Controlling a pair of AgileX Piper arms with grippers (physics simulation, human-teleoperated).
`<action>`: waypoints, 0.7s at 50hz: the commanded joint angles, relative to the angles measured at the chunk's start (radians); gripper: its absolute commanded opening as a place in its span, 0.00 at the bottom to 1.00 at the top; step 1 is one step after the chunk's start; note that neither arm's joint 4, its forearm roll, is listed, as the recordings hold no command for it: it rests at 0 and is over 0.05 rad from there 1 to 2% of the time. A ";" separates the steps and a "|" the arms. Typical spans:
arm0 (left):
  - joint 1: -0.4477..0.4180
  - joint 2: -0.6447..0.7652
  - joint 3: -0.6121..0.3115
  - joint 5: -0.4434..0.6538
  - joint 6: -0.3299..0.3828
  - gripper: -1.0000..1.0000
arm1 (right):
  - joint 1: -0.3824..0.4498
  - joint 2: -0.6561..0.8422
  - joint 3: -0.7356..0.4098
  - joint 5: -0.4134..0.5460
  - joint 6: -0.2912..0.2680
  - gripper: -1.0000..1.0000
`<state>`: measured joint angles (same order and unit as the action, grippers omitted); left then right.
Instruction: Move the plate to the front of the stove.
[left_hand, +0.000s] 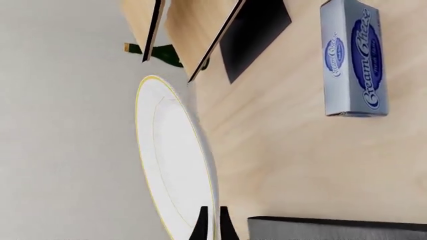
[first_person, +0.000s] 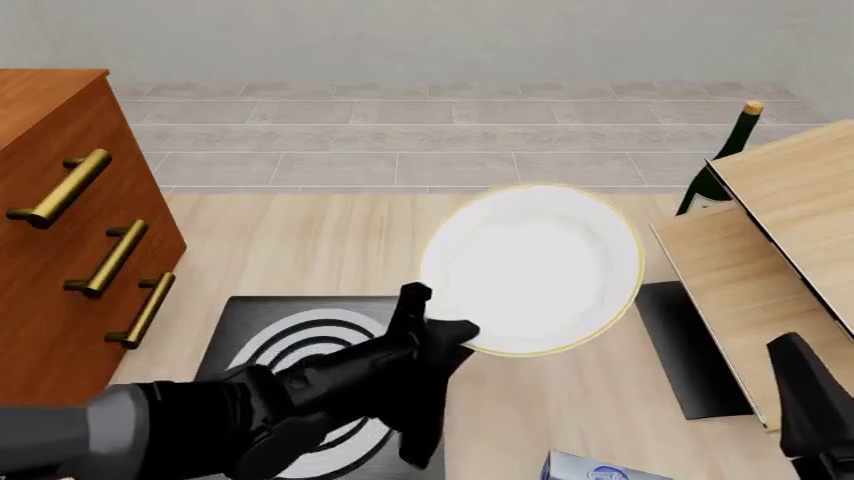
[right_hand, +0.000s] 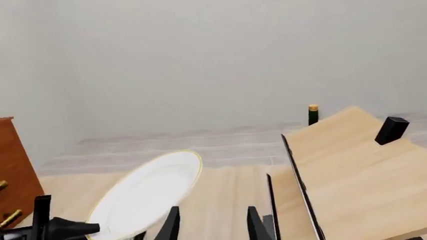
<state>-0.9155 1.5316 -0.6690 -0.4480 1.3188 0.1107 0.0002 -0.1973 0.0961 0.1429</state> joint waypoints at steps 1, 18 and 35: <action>-0.007 -0.073 0.063 -0.093 0.042 0.00 | 0.088 0.000 -0.123 0.113 0.075 1.00; -0.010 -0.071 0.106 -0.193 0.056 0.00 | 0.222 0.128 -0.185 0.103 0.228 1.00; -0.023 -0.080 0.123 -0.214 0.049 0.00 | 0.213 0.277 -0.212 0.023 0.283 1.00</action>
<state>-0.9322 1.4637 -0.5531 -0.6392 1.3628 0.3274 0.2031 -0.3957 0.1575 0.3763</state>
